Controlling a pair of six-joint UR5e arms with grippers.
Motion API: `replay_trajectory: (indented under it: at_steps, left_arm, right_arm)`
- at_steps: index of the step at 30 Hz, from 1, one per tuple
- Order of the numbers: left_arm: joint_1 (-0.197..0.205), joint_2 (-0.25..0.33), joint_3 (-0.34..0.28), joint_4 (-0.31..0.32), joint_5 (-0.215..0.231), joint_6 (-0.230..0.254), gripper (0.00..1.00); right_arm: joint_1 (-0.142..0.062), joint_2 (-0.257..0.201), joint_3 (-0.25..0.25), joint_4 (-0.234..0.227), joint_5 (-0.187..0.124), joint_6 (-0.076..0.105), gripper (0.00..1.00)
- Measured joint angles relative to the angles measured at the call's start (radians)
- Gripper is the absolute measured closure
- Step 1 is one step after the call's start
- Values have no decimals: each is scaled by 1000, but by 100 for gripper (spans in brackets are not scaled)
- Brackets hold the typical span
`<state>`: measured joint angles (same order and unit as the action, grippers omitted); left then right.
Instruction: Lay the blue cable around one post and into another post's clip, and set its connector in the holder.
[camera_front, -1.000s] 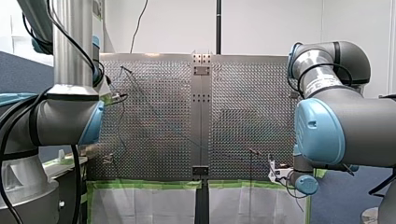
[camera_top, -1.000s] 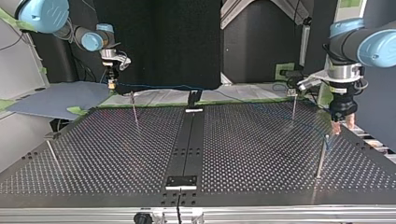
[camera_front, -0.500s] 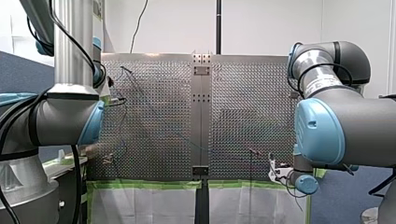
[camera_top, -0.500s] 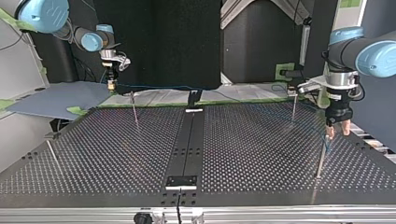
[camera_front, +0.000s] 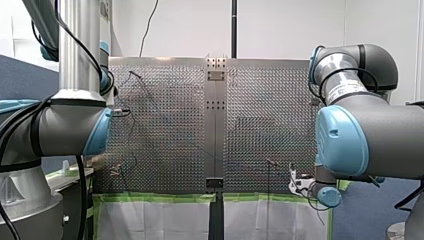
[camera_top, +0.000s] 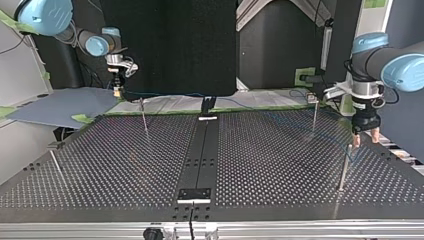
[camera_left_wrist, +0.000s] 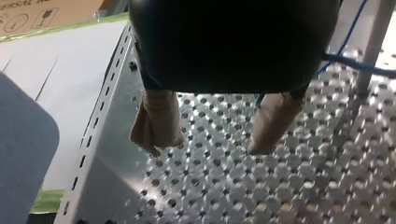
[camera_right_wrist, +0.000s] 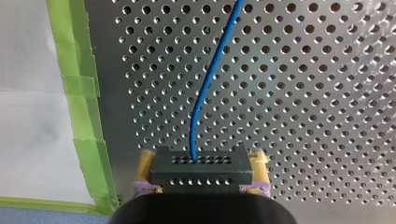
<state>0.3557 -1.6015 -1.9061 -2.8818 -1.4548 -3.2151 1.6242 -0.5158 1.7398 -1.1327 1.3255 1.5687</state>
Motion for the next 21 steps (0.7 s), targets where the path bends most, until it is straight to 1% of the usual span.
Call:
replay_trajectory:
  at_steps: [3, 6, 10, 16, 21]
  left_arm:
    - [-1, -5, 10, -28, -17, 29, 0]
    - [-3, -6, 19, -44, -16, 56, 0]
    - [-13, -6, 27, -50, 3, 97, 0]
    - [-40, -7, 42, -48, 51, 157, 0]
    - [-68, -7, 63, -39, 65, 197, 0]
  right_arm:
    - [-5, 0, -3, -1, -1, 7, 100]
    - [-10, 0, -4, -5, -3, 18, 100]
    - [-19, 1, -5, -12, -9, 32, 100]
    - [-33, 1, -5, -16, -16, 44, 100]
    - [-49, 1, -5, -22, -22, 54, 100]
